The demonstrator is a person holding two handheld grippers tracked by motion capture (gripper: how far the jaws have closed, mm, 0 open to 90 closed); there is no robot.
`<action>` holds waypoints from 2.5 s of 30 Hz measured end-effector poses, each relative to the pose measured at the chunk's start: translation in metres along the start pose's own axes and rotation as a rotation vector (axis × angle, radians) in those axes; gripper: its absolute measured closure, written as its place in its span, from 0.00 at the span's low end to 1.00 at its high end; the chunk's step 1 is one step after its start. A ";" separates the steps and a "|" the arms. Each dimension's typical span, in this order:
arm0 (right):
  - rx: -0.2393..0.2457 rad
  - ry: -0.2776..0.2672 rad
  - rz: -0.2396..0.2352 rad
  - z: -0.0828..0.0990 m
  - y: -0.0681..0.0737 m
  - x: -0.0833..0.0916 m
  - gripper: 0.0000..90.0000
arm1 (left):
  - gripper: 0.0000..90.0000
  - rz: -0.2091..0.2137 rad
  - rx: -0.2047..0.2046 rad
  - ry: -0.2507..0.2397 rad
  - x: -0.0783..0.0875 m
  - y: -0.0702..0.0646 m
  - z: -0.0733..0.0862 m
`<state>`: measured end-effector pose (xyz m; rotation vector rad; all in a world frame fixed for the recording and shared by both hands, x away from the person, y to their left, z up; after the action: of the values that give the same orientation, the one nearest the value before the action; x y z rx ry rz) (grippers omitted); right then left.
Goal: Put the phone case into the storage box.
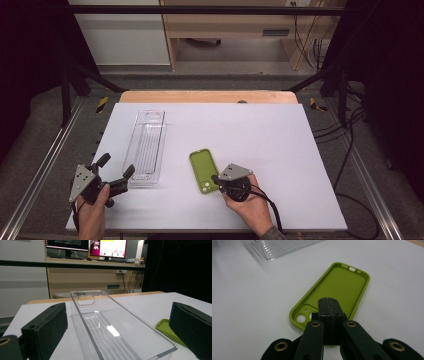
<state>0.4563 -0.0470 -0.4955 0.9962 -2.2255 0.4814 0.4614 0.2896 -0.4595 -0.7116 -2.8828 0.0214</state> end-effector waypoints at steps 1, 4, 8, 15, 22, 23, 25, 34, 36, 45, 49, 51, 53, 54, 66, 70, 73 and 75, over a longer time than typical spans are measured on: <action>0.009 0.006 -0.001 0.000 0.001 -0.002 1.00 | 0.02 0.001 0.003 -0.001 0.000 0.000 0.000; 0.028 0.032 0.002 0.002 0.002 -0.008 1.00 | 0.02 0.004 0.004 -0.001 -0.001 0.000 0.000; 0.022 0.065 -0.009 0.005 0.003 -0.015 1.00 | 0.02 0.006 -0.002 0.002 -0.001 -0.001 0.000; 0.014 0.106 -0.005 0.009 0.002 -0.018 1.00 | 0.02 0.008 -0.007 0.004 -0.001 -0.001 0.000; 0.005 0.146 0.007 0.013 -0.001 -0.020 1.00 | 0.02 0.008 -0.016 0.008 -0.002 -0.002 0.001; 0.005 0.146 0.007 0.013 -0.001 -0.020 1.00 | 0.02 0.008 -0.016 0.008 -0.002 -0.002 0.001; 0.005 0.165 0.017 0.013 -0.003 -0.020 1.00 | 0.02 0.007 -0.018 0.009 -0.002 -0.002 0.001; 0.008 0.234 0.019 0.013 -0.012 -0.019 1.00 | 0.02 0.006 -0.028 0.014 -0.003 -0.003 0.001; 0.018 0.254 0.033 0.012 -0.014 -0.018 1.00 | 0.02 0.005 -0.029 0.014 -0.003 -0.003 0.001; 0.007 0.284 0.031 0.013 -0.022 -0.016 1.00 | 0.02 -0.008 -0.023 0.010 -0.001 -0.001 0.000; 0.008 0.301 0.034 0.015 -0.025 -0.014 1.00 | 0.02 -0.012 -0.012 0.009 0.002 0.001 0.001; 0.004 0.306 0.044 0.016 -0.029 -0.013 1.00 | 0.02 -0.013 -0.007 0.009 0.003 0.001 0.002; -0.005 0.312 0.048 0.018 -0.034 -0.011 1.00 | 0.02 -0.015 -0.009 0.008 0.003 0.001 0.001; -0.015 0.317 0.053 0.019 -0.038 -0.010 1.00 | 0.02 -0.016 -0.010 0.008 0.003 0.001 0.002; 0.003 0.367 0.071 0.019 -0.056 -0.009 1.00 | 0.02 -0.014 -0.024 0.023 0.002 -0.002 0.003; 0.003 0.381 0.086 0.019 -0.064 -0.010 1.00 | 0.02 -0.016 -0.027 0.024 0.002 -0.002 0.003; -0.002 0.387 0.095 0.019 -0.070 -0.010 1.00 | 0.02 -0.016 -0.028 0.024 0.002 -0.001 0.003; -0.001 0.389 0.101 0.018 -0.072 -0.011 1.00 | 0.02 -0.015 -0.028 0.024 0.002 -0.001 0.003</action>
<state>0.5086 -0.0979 -0.5113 0.7190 -1.9292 0.6581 0.4586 0.2894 -0.4618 -0.6896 -2.8704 -0.0291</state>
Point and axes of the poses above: each handheld gripper's, and its own axes: x roughly backward along the jaws, z roughly out of its underside, y roughly to its left, the point moved 6 cm from there along -x, roughly forward along the jaws, and after that the axes turned 8 degrees about y, right-handed, at the moved point
